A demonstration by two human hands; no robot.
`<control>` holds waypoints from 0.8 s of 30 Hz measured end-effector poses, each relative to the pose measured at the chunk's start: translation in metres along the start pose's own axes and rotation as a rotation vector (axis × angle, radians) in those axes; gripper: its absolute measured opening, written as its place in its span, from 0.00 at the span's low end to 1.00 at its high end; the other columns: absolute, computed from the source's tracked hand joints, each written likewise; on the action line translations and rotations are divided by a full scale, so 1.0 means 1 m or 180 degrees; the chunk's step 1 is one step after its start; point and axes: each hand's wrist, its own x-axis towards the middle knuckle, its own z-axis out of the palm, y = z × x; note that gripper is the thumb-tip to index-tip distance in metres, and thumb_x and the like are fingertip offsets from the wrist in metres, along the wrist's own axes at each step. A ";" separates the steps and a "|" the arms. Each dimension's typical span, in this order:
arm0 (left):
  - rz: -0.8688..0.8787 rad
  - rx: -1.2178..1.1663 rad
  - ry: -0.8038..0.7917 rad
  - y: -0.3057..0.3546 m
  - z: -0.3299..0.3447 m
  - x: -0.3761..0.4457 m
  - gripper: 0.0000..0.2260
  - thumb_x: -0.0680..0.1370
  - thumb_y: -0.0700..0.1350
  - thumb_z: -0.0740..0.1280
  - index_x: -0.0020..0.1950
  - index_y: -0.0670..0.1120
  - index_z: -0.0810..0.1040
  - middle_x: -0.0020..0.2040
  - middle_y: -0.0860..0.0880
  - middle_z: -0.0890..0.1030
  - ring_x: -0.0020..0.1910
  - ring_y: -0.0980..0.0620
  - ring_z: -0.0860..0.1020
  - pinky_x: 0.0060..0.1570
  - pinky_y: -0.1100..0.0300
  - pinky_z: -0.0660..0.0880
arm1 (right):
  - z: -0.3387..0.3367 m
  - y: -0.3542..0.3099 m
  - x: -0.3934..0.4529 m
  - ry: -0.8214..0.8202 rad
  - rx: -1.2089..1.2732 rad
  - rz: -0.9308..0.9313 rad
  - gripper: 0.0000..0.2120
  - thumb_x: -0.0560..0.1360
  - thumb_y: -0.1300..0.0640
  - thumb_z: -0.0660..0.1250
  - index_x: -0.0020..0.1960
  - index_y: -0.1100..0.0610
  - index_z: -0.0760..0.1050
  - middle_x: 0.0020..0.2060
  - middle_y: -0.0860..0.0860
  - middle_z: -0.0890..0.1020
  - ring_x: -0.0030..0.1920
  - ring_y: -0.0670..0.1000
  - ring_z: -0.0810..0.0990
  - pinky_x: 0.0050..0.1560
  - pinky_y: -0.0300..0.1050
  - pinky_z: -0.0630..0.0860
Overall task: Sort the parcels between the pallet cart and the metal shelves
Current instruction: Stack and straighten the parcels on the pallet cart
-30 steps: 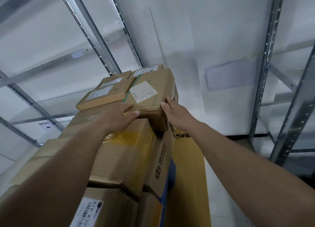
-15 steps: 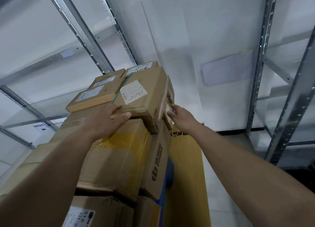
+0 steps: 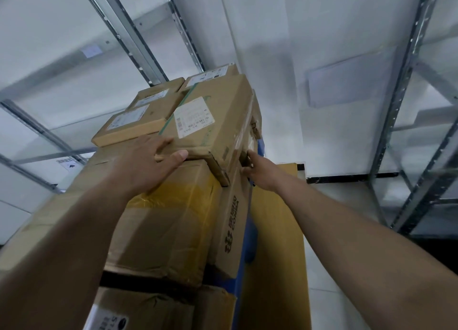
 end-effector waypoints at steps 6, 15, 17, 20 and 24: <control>-0.0067 -0.0059 -0.0070 0.000 0.001 0.006 0.33 0.70 0.69 0.55 0.68 0.50 0.70 0.65 0.46 0.71 0.61 0.47 0.69 0.53 0.52 0.66 | -0.002 0.001 0.005 -0.0037 -0.0092 -0.0013 0.17 0.79 0.59 0.59 0.68 0.55 0.67 0.61 0.53 0.76 0.54 0.50 0.73 0.53 0.44 0.70; -0.0076 -0.0093 -0.0047 0.001 0.001 0.011 0.36 0.66 0.72 0.54 0.63 0.49 0.71 0.60 0.48 0.73 0.52 0.53 0.67 0.45 0.56 0.64 | 0.007 -0.003 0.005 -0.0210 -0.0307 -0.0041 0.19 0.79 0.66 0.54 0.69 0.59 0.66 0.63 0.59 0.74 0.61 0.58 0.73 0.57 0.46 0.70; -0.0068 -0.0055 -0.0079 0.001 0.001 0.010 0.35 0.66 0.71 0.54 0.64 0.50 0.71 0.60 0.48 0.73 0.52 0.54 0.67 0.44 0.57 0.64 | 0.011 -0.004 0.005 -0.0209 -0.0317 -0.0068 0.19 0.79 0.65 0.54 0.70 0.60 0.64 0.64 0.59 0.72 0.62 0.58 0.73 0.59 0.48 0.70; -0.0079 -0.0036 -0.0077 -0.001 0.002 0.011 0.34 0.68 0.70 0.56 0.64 0.50 0.71 0.62 0.48 0.73 0.52 0.54 0.67 0.45 0.57 0.65 | 0.006 -0.003 0.006 -0.0197 -0.0337 -0.0078 0.19 0.79 0.66 0.53 0.70 0.60 0.65 0.63 0.59 0.73 0.62 0.59 0.73 0.60 0.49 0.71; -0.0018 -0.0228 0.0108 -0.001 -0.001 0.017 0.35 0.67 0.71 0.56 0.64 0.49 0.72 0.64 0.47 0.73 0.57 0.50 0.69 0.48 0.56 0.64 | -0.015 0.003 0.012 -0.0040 -0.0564 0.0029 0.19 0.79 0.65 0.54 0.70 0.63 0.64 0.64 0.62 0.73 0.63 0.60 0.73 0.56 0.48 0.71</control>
